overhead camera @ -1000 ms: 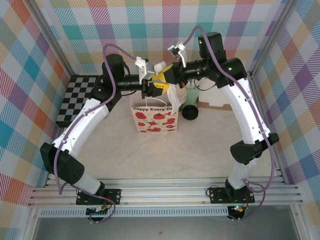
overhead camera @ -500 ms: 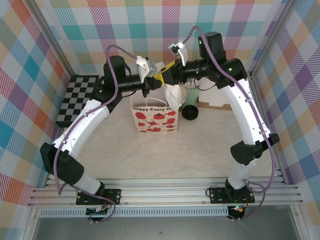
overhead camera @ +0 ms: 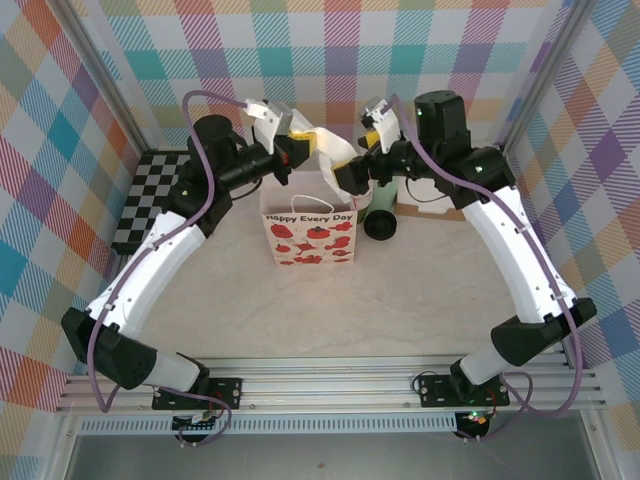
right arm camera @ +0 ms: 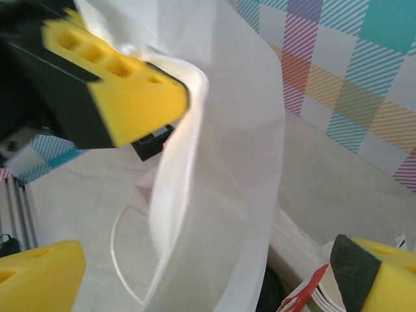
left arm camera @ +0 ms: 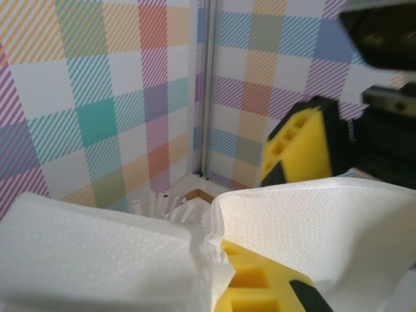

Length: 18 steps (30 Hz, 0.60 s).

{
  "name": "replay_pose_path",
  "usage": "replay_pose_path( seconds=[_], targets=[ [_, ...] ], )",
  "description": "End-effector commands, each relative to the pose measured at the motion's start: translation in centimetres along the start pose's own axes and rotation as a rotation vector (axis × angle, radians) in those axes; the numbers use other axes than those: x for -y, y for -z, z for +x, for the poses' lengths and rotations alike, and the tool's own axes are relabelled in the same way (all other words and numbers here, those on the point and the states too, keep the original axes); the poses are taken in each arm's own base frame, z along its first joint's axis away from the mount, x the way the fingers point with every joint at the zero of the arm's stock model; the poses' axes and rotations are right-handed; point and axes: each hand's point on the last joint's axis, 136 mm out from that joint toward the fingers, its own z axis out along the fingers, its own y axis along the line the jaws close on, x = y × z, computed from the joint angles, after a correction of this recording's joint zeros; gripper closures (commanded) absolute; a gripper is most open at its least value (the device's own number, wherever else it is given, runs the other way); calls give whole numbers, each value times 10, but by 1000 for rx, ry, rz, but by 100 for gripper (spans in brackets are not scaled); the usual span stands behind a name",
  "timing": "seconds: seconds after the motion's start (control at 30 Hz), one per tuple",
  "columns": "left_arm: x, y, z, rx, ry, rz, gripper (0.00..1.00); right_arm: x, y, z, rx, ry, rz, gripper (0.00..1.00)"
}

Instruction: Pack the takeout coffee

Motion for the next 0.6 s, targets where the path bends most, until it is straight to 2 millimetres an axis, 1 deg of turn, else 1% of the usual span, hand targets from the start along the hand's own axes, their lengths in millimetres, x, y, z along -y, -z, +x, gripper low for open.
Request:
replay_pose_path(
  seconds=[0.0,0.1,0.17,0.23,0.3,0.37,0.47,0.53,0.57],
  targets=[
    [16,6,-8,1,68,26,100,6,-16,-5,41,93,-3,7],
    [18,10,-8,-16,86,4,100,-1,-19,-12,70,113,-54,18],
    [12,13,-7,-27,128,-45,100,-14,-19,-17,85,138,-117,30],
    [6,19,-6,-38,187,-94,100,-24,-17,-19,90,181,-151,39],
    [11,25,-10,-40,249,-91,98,-29,-14,-21,91,208,-165,50],
    [20,31,-15,-29,288,-57,94,-33,-10,-23,96,223,-172,62],
    [20,37,-18,-22,306,-77,93,-35,-5,-27,104,241,-169,74],
    [18,39,-9,-58,321,-98,93,-34,-4,-30,109,251,-160,85],
    [18,39,-8,-66,322,-100,92,-33,-3,-31,110,258,-154,91]
  ],
)
